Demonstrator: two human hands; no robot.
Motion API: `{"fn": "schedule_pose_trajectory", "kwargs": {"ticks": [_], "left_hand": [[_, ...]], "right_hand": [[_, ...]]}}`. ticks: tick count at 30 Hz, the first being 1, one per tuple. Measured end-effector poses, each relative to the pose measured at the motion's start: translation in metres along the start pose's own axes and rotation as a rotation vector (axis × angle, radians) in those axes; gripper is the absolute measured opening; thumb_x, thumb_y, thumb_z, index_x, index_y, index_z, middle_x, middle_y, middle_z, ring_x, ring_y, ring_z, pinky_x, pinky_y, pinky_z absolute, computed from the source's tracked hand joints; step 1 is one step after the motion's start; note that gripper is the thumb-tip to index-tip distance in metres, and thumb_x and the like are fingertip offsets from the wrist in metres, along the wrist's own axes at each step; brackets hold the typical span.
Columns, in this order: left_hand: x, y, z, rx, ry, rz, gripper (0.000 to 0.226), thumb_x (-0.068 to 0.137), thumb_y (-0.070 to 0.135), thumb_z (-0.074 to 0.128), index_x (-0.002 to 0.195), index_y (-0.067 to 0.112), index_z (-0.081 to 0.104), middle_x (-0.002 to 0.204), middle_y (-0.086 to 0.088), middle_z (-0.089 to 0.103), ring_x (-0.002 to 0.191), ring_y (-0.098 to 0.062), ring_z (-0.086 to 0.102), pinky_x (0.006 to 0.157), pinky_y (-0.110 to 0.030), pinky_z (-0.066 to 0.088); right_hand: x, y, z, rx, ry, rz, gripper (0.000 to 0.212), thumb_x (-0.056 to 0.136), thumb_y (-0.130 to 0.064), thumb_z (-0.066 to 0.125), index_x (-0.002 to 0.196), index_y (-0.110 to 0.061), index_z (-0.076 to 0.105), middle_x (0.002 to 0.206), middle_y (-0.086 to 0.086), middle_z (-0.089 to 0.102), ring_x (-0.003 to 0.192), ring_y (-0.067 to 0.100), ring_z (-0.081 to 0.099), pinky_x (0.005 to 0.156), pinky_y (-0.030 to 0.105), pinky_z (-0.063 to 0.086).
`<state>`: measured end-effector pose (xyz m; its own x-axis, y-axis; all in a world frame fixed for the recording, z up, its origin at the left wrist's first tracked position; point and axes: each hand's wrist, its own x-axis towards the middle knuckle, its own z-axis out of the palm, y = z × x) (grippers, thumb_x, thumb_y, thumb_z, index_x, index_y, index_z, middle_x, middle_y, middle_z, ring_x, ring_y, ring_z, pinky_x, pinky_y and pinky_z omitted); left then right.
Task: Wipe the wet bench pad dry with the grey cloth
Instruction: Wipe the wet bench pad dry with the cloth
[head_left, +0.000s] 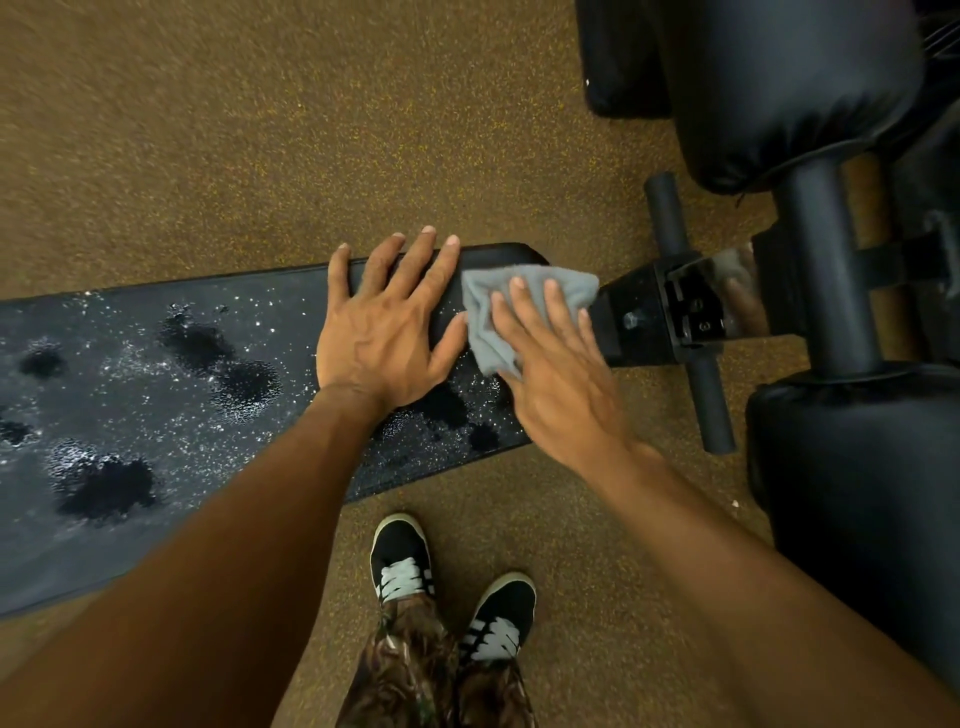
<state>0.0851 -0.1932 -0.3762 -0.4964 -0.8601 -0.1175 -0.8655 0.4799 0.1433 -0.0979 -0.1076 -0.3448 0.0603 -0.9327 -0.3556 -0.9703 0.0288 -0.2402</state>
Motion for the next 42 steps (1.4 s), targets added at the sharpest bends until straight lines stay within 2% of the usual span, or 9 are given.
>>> {"fn": "schedule_pose_trajectory", "kwargs": {"ticks": [6, 12, 18, 24, 28, 31, 37, 40, 42], "left_hand": [[0.000, 0.001, 0.001, -0.009, 0.010, -0.004, 0.071, 0.101, 0.060, 0.026, 0.162, 0.025, 0.022, 0.166, -0.002, 0.030, 0.149, -0.030, 0.031, 0.119, -0.064, 0.017], [0.000, 0.001, 0.001, -0.013, 0.016, -0.004, 0.071, 0.100, 0.061, 0.027, 0.161, 0.026, 0.023, 0.165, -0.002, 0.031, 0.148, -0.029, 0.032, 0.119, -0.064, 0.018], [0.000, -0.001, 0.003, -0.012, 0.027, -0.003, 0.070, 0.101, 0.061, 0.026, 0.162, 0.027, 0.020, 0.166, -0.001, 0.029, 0.149, -0.028, 0.030, 0.119, -0.064, 0.017], [0.000, 0.001, 0.002, -0.008, 0.008, -0.001, 0.071, 0.100, 0.061, 0.023, 0.162, 0.027, 0.019, 0.167, -0.001, 0.028, 0.150, -0.028, 0.030, 0.119, -0.064, 0.017], [0.000, 0.000, 0.002, -0.012, 0.016, -0.003, 0.071, 0.101, 0.061, 0.026, 0.162, 0.026, 0.020, 0.166, -0.001, 0.030, 0.149, -0.029, 0.031, 0.119, -0.064, 0.017], [0.000, 0.000, 0.002, -0.018, 0.026, 0.002, 0.071, 0.101, 0.060, 0.028, 0.162, 0.026, 0.021, 0.166, -0.001, 0.031, 0.149, -0.029, 0.031, 0.119, -0.064, 0.018], [0.000, 0.000, 0.001, -0.014, 0.027, -0.001, 0.071, 0.101, 0.061, 0.028, 0.162, 0.026, 0.021, 0.165, -0.001, 0.032, 0.149, -0.028, 0.031, 0.119, -0.064, 0.018], [0.000, 0.000, 0.002, -0.015, 0.037, 0.001, 0.070, 0.101, 0.061, 0.030, 0.161, 0.026, 0.023, 0.165, -0.001, 0.033, 0.149, -0.028, 0.032, 0.119, -0.064, 0.019], [0.000, 0.000, 0.003, -0.018, 0.038, 0.001, 0.070, 0.101, 0.060, 0.030, 0.161, 0.026, 0.023, 0.164, -0.001, 0.033, 0.149, -0.028, 0.032, 0.118, -0.064, 0.019]], "right_hand": [[0.029, -0.009, -0.005, 0.073, -0.023, 0.167, 0.063, 0.106, -0.040, 0.028, 0.158, -0.024, -0.005, 0.166, -0.001, -0.014, 0.151, 0.030, -0.018, 0.123, 0.051, -0.005], [-0.025, 0.007, 0.008, -0.006, 0.008, -0.017, 0.071, 0.099, -0.027, 0.043, 0.158, -0.023, 0.002, 0.167, 0.000, -0.005, 0.152, 0.029, -0.011, 0.123, 0.051, -0.001], [0.030, -0.009, -0.007, 0.238, 0.034, 0.241, 0.059, 0.106, -0.040, 0.027, 0.159, -0.026, 0.004, 0.167, -0.001, -0.005, 0.152, 0.030, -0.012, 0.124, 0.050, -0.001], [-0.017, -0.004, 0.015, 0.071, 0.071, 0.000, 0.066, 0.101, -0.030, 0.041, 0.158, -0.022, 0.008, 0.167, 0.000, -0.001, 0.153, 0.030, -0.010, 0.123, 0.054, -0.001], [-0.018, 0.010, 0.008, 0.135, 0.024, 0.103, 0.066, 0.098, -0.027, 0.037, 0.158, -0.020, 0.011, 0.167, 0.000, 0.001, 0.153, 0.033, -0.006, 0.123, 0.054, 0.007], [0.020, -0.007, -0.001, 0.219, 0.053, 0.227, 0.060, 0.105, -0.033, 0.032, 0.159, -0.020, 0.009, 0.167, 0.003, -0.001, 0.152, 0.035, -0.009, 0.123, 0.052, 0.001], [-0.030, 0.004, 0.018, 0.082, 0.028, -0.009, 0.069, 0.095, -0.025, 0.037, 0.158, -0.018, 0.010, 0.167, 0.002, 0.002, 0.153, 0.031, -0.008, 0.122, 0.058, 0.008], [-0.029, 0.011, 0.016, 0.168, 0.006, 0.142, 0.070, 0.100, -0.020, 0.039, 0.159, -0.019, 0.001, 0.167, 0.002, -0.010, 0.151, 0.030, -0.014, 0.123, 0.055, 0.007], [-0.007, -0.001, 0.011, 0.239, 0.041, 0.252, 0.068, 0.103, -0.028, 0.039, 0.158, -0.021, -0.001, 0.166, 0.003, -0.012, 0.151, 0.032, -0.015, 0.124, 0.052, 0.002]]}}
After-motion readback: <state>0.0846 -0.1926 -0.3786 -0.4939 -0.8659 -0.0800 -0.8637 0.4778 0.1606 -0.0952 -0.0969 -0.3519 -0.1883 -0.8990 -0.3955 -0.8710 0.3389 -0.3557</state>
